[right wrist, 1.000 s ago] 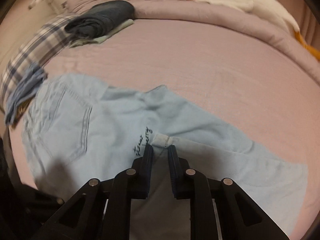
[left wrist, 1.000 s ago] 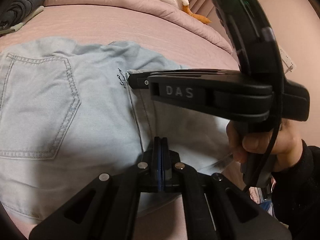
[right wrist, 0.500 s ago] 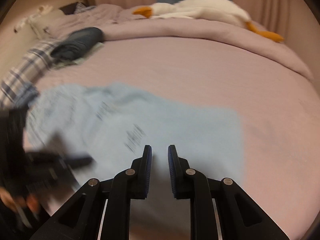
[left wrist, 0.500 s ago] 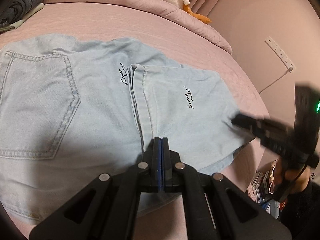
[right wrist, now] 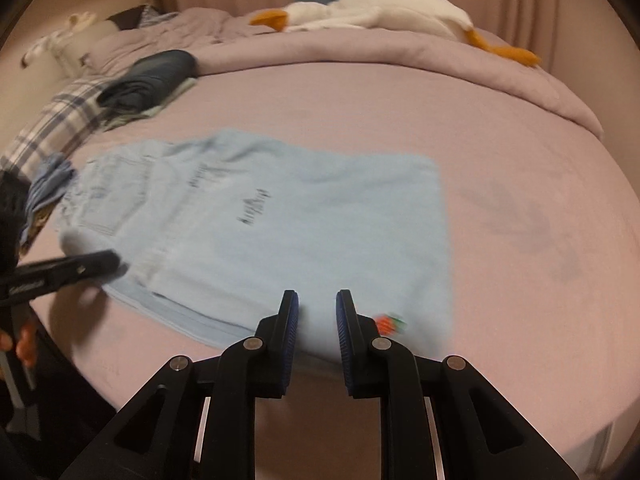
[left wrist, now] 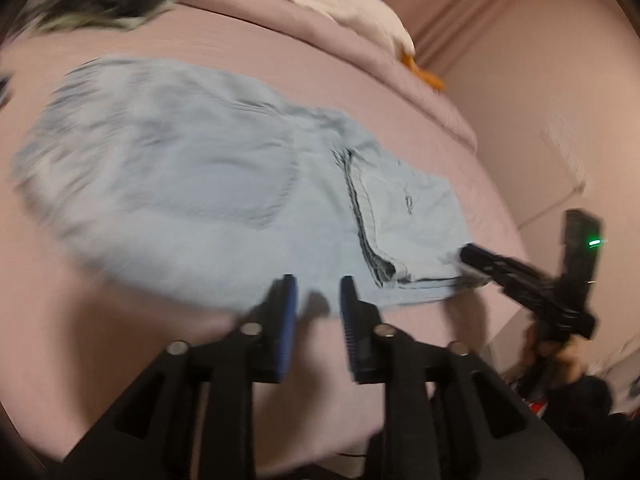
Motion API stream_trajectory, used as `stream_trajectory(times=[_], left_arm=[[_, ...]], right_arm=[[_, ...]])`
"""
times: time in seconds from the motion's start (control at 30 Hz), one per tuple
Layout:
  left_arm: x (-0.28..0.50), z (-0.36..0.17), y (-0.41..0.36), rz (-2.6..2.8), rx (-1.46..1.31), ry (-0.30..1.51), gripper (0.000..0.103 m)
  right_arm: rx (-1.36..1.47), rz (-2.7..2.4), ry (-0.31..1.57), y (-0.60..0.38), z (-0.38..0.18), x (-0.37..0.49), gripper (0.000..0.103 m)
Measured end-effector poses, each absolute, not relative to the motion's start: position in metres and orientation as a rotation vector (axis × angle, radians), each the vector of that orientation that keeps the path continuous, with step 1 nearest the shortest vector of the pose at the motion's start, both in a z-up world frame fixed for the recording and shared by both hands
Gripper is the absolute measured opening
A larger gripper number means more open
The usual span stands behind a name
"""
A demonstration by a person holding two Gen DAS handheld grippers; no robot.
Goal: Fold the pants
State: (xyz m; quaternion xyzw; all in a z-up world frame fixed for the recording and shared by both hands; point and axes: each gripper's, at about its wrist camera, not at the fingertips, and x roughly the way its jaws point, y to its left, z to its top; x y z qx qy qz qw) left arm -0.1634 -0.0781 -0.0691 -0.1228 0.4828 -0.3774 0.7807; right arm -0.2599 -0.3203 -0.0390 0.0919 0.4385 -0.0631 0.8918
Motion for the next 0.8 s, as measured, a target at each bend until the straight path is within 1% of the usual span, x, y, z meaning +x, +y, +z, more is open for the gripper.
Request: stream_trajectory(times=[0.03,0.07,0.1,0.3,0.33,0.43,0.47,0.5,0.53,0.63,0.73,0.77,0.8], left_arm=[[-0.165,-0.069,-0.066,-0.793,-0.305,1.046,0.039],[-0.166,-0.07,-0.053,-0.762,-0.343,1.048,0.05],[-0.166,-0.071,-0.04,-0.72,-0.383,1.046,0.054],[-0.151,-0.094,0.003,-0.558,-0.625,1.078,0.055],[-0.147,-0.097,0.004,-0.552,-0.672,1.077,0.057],[-0.131,-0.099,0.003,-0.508,-0.738,1.045,0.057],[-0.126,-0.1,0.001,-0.482,-0.764,1.03,0.057],[-0.12,-0.099,0.0,-0.466,-0.783,1.021,0.059],[-0.114,-0.099,-0.001,-0.446,-0.812,1.007,0.061],[-0.1,-0.094,-0.002,-0.386,-0.849,0.967,0.063],[-0.09,-0.092,-0.002,-0.365,-0.854,0.939,0.063],[-0.086,-0.092,-0.001,-0.38,-0.867,0.945,0.061],[-0.081,-0.092,0.002,-0.397,-0.879,0.964,0.053]], right_arm=[[0.196,-0.108,0.9,-0.315,-0.039,-0.259,0.019],[0.195,-0.088,0.893,-0.309,-0.039,-0.254,0.019],[0.191,-0.07,0.887,-0.303,-0.038,-0.248,0.019],[0.179,0.048,0.885,-0.263,-0.046,-0.212,0.019],[0.173,0.067,0.887,-0.257,-0.048,-0.208,0.019],[0.137,0.105,0.936,-0.235,-0.061,-0.201,0.019],[0.13,0.105,0.942,-0.232,-0.063,-0.2,0.019],[0.122,0.101,0.942,-0.23,-0.064,-0.2,0.023],[0.122,0.102,0.941,-0.229,-0.064,-0.2,0.024],[0.142,0.118,0.954,-0.232,-0.063,-0.198,0.024],[0.153,0.121,0.961,-0.233,-0.064,-0.195,0.024],[0.153,0.121,0.963,-0.233,-0.065,-0.195,0.025],[0.152,0.122,0.966,-0.233,-0.064,-0.195,0.025]])
